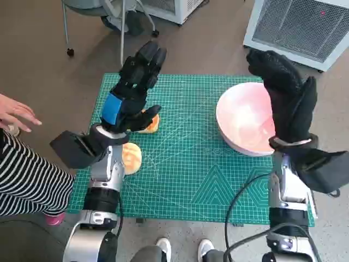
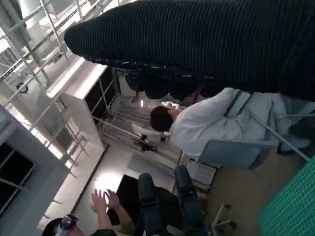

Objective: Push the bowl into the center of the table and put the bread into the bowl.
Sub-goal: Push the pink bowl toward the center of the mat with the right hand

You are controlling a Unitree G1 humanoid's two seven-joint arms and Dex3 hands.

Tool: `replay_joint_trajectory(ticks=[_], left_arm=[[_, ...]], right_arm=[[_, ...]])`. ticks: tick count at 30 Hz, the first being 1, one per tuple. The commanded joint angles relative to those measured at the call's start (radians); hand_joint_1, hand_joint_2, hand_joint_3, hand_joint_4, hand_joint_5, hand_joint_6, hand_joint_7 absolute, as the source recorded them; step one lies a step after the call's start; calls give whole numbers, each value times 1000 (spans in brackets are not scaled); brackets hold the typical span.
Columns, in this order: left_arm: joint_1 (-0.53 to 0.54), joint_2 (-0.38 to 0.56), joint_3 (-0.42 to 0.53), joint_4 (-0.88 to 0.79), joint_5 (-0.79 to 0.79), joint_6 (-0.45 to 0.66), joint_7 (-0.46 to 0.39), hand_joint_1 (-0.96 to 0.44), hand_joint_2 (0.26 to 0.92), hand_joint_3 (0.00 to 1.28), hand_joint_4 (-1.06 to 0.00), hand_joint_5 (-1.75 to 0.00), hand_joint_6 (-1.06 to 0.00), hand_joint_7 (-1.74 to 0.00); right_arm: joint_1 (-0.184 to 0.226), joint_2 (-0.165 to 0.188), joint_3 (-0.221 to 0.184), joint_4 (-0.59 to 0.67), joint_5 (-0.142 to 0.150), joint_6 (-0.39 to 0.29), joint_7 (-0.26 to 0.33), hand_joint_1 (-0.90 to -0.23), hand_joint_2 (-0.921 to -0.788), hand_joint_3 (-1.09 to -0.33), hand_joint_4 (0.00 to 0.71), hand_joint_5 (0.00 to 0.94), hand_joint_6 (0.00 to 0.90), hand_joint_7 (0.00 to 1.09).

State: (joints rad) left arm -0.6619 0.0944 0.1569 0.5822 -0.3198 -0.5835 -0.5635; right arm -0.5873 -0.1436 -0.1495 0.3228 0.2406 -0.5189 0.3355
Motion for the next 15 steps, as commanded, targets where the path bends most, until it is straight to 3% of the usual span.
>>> replay_joint_trajectory(ticks=[1, 15], left_arm=[[-5, 4, -2, 3, 9, -5, 7, -707, 921, 318, -92, -3, 1, -376], [-3, 3, -4, 2, 5, -5, 4, -708, 921, 318, -93, -3, 1, -380]], right_arm=[[18, -1, -1, 1, 10, 10, 5, -719, -921, -670, 196, 0, 98, 386], [14, -1, -1, 12, 13, 2, 13, -719, -921, -668, 196, 0, 98, 387]])
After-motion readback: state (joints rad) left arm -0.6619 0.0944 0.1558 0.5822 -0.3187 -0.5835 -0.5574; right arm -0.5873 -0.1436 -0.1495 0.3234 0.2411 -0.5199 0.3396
